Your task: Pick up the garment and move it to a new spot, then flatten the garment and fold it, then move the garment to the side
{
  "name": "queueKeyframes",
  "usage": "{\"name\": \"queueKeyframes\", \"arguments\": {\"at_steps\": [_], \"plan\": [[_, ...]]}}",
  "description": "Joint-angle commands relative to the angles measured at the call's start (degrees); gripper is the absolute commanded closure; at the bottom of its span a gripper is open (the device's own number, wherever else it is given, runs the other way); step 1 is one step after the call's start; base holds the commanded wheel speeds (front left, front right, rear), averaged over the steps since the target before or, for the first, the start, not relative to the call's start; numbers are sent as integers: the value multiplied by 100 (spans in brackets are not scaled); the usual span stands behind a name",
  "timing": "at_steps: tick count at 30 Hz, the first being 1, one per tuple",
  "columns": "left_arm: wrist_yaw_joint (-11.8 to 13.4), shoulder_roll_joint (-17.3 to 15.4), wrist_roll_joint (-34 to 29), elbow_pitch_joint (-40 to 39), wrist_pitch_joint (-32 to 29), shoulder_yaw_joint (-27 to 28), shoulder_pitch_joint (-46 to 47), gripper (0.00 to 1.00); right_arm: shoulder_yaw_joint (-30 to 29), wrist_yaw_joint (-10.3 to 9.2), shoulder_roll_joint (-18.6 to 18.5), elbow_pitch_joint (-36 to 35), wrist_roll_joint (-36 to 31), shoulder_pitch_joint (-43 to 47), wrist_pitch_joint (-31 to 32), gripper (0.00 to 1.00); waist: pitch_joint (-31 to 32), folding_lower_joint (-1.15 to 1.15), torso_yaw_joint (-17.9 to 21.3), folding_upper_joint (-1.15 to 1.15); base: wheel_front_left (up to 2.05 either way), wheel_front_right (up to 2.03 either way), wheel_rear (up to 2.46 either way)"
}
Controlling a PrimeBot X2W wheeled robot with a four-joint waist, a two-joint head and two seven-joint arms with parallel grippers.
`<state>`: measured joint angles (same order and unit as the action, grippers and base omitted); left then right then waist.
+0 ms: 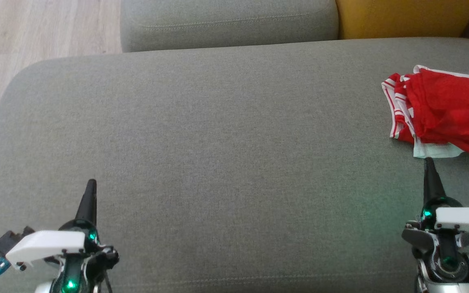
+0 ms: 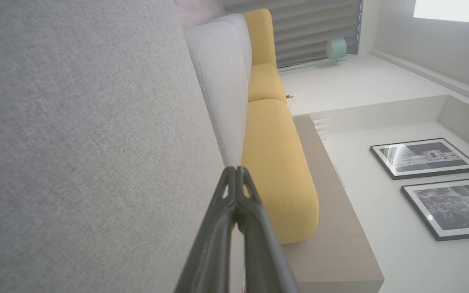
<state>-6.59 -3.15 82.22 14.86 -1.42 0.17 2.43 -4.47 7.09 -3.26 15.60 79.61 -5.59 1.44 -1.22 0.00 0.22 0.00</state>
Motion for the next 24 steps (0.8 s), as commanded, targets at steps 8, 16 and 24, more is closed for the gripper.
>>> {"name": "queueKeyframes", "arguments": {"at_steps": [8, 16, 24], "plan": [[-64, -105, 521, -137, -166, 301, 332, 100, 25, 36, -85, -172, 639, -77, 184, 100, 43, 0, -9, 0, 0, 0, 0], [-83, -105, 969, -103, -306, 411, 353, 100, -26, 39, -80, -168, 1176, -53, 322, 100, 87, 0, -18, 0, 0, 0, 0], [-90, -96, 1137, -88, -370, 465, 362, 100, -56, 40, -71, -166, 1380, -45, 384, 100, 104, 0, -22, 0, 0, 0, 0]]}}
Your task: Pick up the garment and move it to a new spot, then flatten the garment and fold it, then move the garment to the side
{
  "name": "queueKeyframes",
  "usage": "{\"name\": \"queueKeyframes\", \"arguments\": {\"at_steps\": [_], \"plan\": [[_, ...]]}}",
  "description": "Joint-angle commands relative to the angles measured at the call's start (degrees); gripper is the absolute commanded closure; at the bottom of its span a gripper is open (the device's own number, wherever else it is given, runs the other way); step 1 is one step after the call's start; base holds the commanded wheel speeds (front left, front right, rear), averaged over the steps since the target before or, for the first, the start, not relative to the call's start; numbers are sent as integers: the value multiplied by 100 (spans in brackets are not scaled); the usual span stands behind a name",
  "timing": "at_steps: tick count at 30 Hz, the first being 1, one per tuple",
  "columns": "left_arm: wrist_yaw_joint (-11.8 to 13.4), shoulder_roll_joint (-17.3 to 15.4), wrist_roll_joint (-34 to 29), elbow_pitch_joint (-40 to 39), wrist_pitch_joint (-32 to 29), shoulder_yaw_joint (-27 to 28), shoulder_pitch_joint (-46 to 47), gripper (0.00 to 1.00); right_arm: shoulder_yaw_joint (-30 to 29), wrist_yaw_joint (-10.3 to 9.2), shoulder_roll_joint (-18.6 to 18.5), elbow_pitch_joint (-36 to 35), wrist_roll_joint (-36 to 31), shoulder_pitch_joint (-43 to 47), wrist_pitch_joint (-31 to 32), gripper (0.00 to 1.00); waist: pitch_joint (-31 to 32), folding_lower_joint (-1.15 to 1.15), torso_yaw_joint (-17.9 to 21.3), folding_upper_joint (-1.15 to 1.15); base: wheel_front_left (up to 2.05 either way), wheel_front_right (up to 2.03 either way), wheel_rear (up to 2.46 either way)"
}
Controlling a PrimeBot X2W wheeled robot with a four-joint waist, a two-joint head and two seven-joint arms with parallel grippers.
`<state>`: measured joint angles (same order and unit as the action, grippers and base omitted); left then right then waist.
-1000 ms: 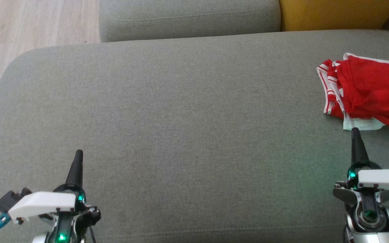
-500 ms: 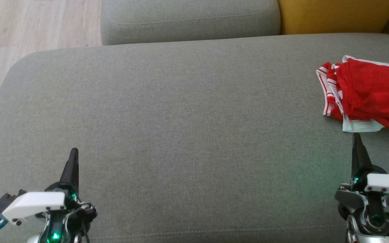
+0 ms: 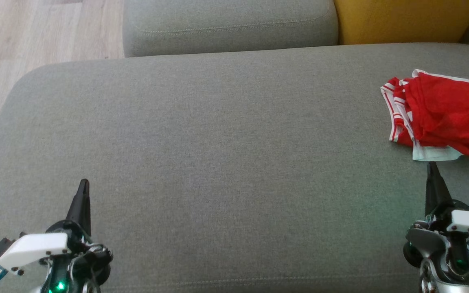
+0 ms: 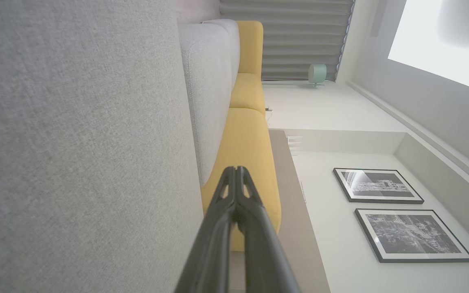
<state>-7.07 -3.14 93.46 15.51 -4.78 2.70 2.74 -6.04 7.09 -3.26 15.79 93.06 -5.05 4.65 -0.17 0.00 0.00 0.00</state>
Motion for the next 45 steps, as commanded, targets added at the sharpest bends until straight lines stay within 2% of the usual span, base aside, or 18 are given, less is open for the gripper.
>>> {"name": "queueKeyframes", "arguments": {"at_steps": [1, 45], "plan": [[-42, -96, 11, -153, -35, 214, 331, 100, 99, 40, -69, -185, 33, -100, 65, 100, -1, 0, 0, 0, 0, 0, 0], [-42, -43, -51, -150, -95, 289, 337, 100, 32, 40, -22, -181, -23, -106, 119, 100, -1, 0, 0, 0, 0, 0, 0]]}}
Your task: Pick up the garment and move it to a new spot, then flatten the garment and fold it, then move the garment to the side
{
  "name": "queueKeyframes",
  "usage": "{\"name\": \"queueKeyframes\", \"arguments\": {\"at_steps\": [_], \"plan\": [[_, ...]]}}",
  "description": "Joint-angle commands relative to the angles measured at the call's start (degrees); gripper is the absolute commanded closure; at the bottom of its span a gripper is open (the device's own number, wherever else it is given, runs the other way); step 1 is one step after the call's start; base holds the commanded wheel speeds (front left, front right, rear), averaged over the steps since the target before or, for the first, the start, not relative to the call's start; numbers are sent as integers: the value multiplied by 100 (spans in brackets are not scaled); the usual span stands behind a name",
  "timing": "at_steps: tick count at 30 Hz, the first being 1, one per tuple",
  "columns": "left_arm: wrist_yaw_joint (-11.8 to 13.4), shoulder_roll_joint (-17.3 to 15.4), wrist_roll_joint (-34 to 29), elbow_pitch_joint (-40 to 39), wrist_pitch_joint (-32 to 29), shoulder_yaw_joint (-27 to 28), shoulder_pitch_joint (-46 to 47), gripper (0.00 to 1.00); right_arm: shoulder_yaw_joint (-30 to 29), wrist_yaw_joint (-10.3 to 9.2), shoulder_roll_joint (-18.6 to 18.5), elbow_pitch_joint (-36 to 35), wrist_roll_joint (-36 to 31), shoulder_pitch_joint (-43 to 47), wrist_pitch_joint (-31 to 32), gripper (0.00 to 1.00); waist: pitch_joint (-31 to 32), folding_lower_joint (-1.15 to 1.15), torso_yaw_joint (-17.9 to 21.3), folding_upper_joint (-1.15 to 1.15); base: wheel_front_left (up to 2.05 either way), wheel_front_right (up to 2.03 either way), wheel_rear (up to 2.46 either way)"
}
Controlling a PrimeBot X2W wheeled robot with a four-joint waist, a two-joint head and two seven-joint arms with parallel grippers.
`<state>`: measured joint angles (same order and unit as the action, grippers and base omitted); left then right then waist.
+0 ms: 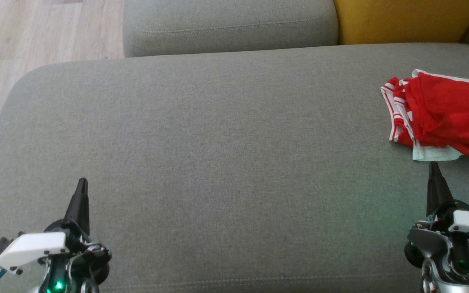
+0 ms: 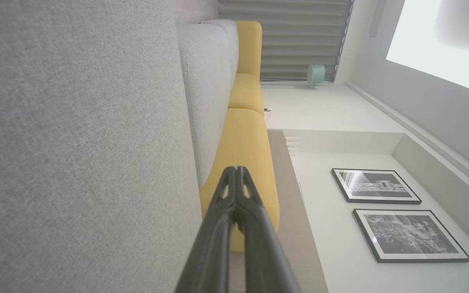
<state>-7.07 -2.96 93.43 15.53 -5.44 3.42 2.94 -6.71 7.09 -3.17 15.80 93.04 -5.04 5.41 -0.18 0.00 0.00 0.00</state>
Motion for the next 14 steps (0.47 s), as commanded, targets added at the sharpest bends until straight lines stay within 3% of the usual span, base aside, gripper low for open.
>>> {"name": "queueKeyframes", "arguments": {"at_steps": [1, 14], "plan": [[-42, -60, -50, -152, -30, 217, 316, 100, 98, 40, -30, -182, -22, -107, 44, 100, 0, 0, 0, 0, 0, 0, 0], [-42, -50, -63, -151, -42, 232, 318, 100, 85, 40, -21, -182, -33, -108, 54, 100, 0, 0, 0, 0, 0, 0, 0]]}}
